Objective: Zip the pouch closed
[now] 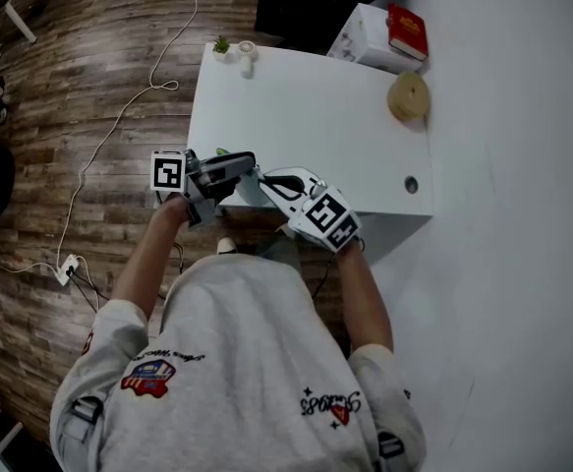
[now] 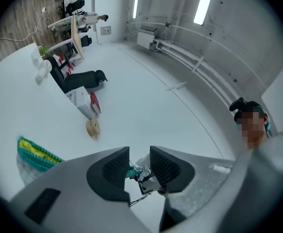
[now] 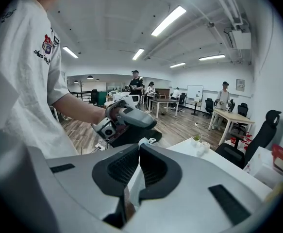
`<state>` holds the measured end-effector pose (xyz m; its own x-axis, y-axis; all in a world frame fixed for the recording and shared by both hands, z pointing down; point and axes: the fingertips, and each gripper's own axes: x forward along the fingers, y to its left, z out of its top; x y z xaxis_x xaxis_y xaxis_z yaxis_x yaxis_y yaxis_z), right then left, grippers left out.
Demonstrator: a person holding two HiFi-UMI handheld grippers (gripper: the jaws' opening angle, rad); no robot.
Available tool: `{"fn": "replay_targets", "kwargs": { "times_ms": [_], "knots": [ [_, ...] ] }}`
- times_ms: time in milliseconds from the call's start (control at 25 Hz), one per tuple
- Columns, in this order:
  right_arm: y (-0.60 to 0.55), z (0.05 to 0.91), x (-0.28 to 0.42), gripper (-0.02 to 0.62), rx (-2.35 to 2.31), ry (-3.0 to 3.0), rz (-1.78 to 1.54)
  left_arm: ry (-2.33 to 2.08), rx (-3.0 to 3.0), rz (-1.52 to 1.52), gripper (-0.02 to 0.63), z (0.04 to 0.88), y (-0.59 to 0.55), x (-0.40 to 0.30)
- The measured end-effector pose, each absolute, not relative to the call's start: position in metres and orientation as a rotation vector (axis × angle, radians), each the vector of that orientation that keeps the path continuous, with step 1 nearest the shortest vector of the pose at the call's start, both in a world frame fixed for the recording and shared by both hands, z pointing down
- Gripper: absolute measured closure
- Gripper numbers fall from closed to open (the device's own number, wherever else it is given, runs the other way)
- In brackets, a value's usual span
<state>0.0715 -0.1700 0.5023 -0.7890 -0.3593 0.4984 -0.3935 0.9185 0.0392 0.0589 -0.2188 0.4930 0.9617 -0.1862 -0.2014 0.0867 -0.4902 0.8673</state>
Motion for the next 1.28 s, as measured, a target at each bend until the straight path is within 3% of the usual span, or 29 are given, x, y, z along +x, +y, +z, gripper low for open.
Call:
{"fn": "replay_targets", "kwargs": {
  "times_ms": [680, 1280],
  "knots": [
    [-0.182, 0.51, 0.06, 0.583, 0.558, -2.569, 0.104, -0.211, 2.275, -0.217, 0.595, 0.495, -0.221, 0.053],
    [-0.196, 0.513, 0.053, 0.587, 0.592, -2.573, 0.114, -0.393, 2.467, -0.147, 0.6, 0.494, -0.236, 0.046]
  ]
}}
